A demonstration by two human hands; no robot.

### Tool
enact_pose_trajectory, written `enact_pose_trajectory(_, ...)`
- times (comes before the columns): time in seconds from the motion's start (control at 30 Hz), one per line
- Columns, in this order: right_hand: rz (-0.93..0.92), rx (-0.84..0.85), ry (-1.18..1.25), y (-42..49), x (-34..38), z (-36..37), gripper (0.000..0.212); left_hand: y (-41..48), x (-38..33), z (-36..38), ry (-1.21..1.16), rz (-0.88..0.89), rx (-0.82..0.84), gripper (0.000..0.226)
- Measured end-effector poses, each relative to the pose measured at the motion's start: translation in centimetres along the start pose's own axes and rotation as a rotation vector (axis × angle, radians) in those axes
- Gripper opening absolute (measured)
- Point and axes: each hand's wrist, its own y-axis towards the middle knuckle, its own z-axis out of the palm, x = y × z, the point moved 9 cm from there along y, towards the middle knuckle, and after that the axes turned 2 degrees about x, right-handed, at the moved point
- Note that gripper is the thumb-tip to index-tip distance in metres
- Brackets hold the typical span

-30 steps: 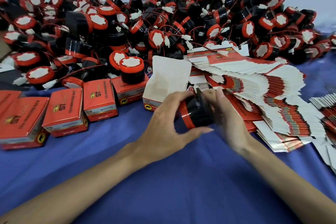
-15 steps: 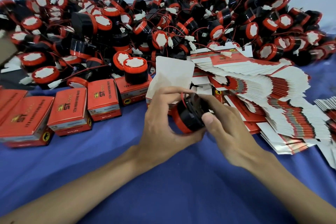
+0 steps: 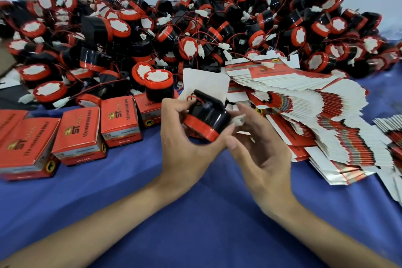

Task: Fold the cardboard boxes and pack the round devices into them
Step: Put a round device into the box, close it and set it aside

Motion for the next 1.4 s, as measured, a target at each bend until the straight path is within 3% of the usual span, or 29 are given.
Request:
enact_pose_trajectory(0.17,-0.385,0.107,-0.736,-0.1,2.1,1.9,0.070,0.5,1.4,0.6,-0.060,-0.317,-0.016,0.056)
enact_pose_trajectory(0.3,-0.467,0.089,-0.873,0.4,2.2,1.7,0.066,0.4,1.8,1.4,0.060,-0.401,0.039,0.057)
enact_pose_trajectory(0.43,-0.500,0.124,-0.886,0.6,2.4,1.9,0.059,0.7,1.8,1.1,0.243,-0.375,0.082,0.052)
enact_pose_trajectory(0.63,-0.505,0.170,-0.954,1.9,2.7,2.6,0.067,1.3,1.0,0.6,0.311,-0.243,0.105,0.044)
enact_pose_trajectory(0.9,-0.571,0.190,-0.949,5.5,4.1,2.8,0.056,4.1,-0.9,-0.4,0.556,0.104,0.139,0.026)
enact_pose_trajectory(1.07,-0.449,0.354,-0.741,9.4,4.2,2.1,0.065,5.5,0.7,-2.1,0.275,0.094,0.046,0.025)
enact_pose_trajectory(1.23,-0.296,0.550,-0.637,10.1,2.0,2.7,0.064,4.4,3.1,-0.7,0.164,0.041,0.235,0.039)
enact_pose_trajectory(1.33,-0.164,0.603,-0.627,10.1,0.3,2.6,0.064,4.0,4.7,-0.1,0.083,-0.059,0.344,0.059)
enact_pose_trajectory(1.4,-0.101,0.630,-0.611,10.3,-0.1,2.5,0.065,4.1,5.0,0.1,0.086,-0.045,0.383,0.059)
